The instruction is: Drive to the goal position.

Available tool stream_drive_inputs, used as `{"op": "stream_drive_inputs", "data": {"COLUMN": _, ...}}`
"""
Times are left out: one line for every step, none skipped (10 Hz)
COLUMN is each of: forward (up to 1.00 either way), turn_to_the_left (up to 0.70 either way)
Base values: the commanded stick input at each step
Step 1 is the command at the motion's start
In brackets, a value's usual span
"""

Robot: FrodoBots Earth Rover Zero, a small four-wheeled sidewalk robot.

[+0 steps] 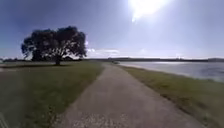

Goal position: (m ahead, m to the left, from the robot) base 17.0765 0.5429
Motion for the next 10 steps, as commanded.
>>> {"op": "stream_drive_inputs", "data": {"forward": 0.85, "turn_to_the_left": 0.0}}
{"op": "stream_drive_inputs", "data": {"forward": 0.85, "turn_to_the_left": 0.0}}
{"op": "stream_drive_inputs", "data": {"forward": 0.85, "turn_to_the_left": 0.0}}
{"op": "stream_drive_inputs", "data": {"forward": 0.85, "turn_to_the_left": 0.0}}
{"op": "stream_drive_inputs", "data": {"forward": 0.85, "turn_to_the_left": 0.0}}
{"op": "stream_drive_inputs", "data": {"forward": 0.85, "turn_to_the_left": 0.0}}
{"op": "stream_drive_inputs", "data": {"forward": 0.85, "turn_to_the_left": 0.0}}
{"op": "stream_drive_inputs", "data": {"forward": 0.85, "turn_to_the_left": 0.0}}
{"op": "stream_drive_inputs", "data": {"forward": 0.85, "turn_to_the_left": 0.0}}
{"op": "stream_drive_inputs", "data": {"forward": 0.85, "turn_to_the_left": 0.0}}
